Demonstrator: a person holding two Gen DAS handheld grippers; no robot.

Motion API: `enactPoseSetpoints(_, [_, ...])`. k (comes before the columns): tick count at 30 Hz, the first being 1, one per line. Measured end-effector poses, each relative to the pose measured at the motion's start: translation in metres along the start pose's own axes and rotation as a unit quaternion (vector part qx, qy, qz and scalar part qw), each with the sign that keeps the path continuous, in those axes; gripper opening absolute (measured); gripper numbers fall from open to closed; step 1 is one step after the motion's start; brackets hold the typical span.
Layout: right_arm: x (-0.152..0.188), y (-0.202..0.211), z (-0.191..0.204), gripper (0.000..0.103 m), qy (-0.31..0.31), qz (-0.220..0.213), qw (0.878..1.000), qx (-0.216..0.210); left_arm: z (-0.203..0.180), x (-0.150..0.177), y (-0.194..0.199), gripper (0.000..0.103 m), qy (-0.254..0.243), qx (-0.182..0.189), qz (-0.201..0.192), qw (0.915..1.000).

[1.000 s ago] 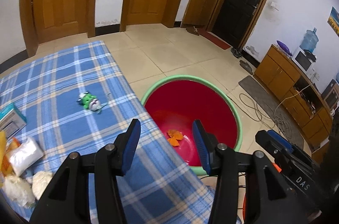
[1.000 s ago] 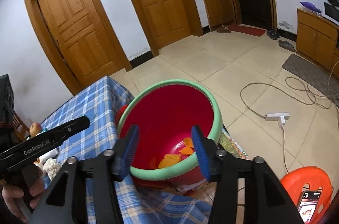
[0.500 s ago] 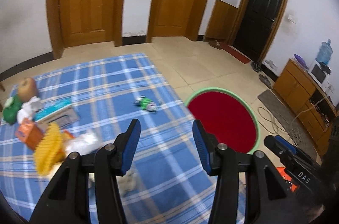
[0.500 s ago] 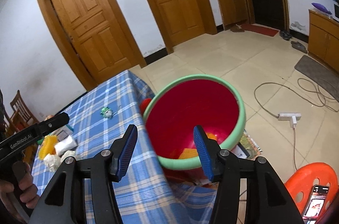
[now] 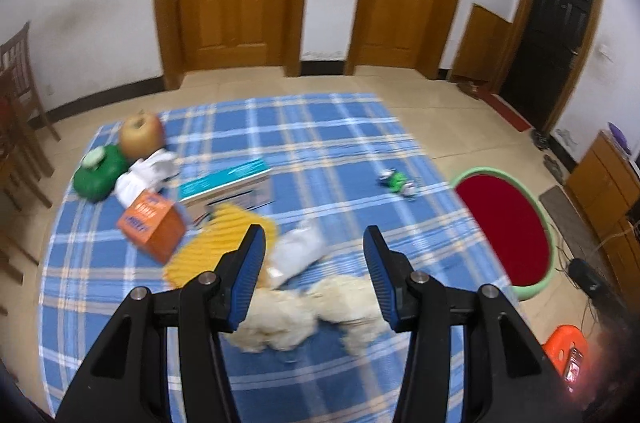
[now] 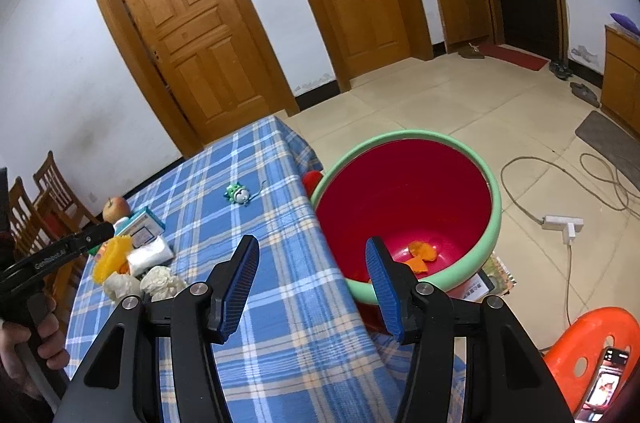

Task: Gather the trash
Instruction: 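Move back to the table and grasp another yellow foam net with the left tool, then grasp the crumpled white paper with the right tool while the left tool holds the foam net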

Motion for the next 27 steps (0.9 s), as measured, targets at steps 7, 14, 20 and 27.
enactPoseSetpoints(7, [0.007, -0.008, 0.008, 0.057, 0.006, 0.014, 1.0, -0.001, 0.023, 0.024, -0.021, 0.051, 0.001, -0.036, 0.039, 0.9986])
enactPoseSetpoints(14, [0.012, -0.016, 0.016, 0.057, 0.009, 0.028, 1.0, -0.002, 0.037, 0.034, -0.033, 0.051, 0.003, -0.052, 0.051, 0.9974])
enactPoseSetpoints(20, [0.02, -0.023, 0.025, 0.057, 0.021, 0.04, 0.999, -0.004, 0.045, 0.037, -0.027, 0.021, 0.026, -0.029, 0.04, 0.9984])
enactPoseSetpoints(27, [0.03, -0.032, 0.037, 0.057, 0.032, 0.057, 0.998, -0.012, 0.05, 0.035, -0.008, 0.012, 0.038, -0.016, 0.013, 0.9991])
Point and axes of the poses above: each gripper's, at about its wrist camera, not at the fingertips, and y roughly against the way its jaws point, z to its left, x to its underside, the point moved 6 cm from there along -y, roughly the way its jaws point, and after that the axes turned 15 degrees about -y, right-handed, at the moved point
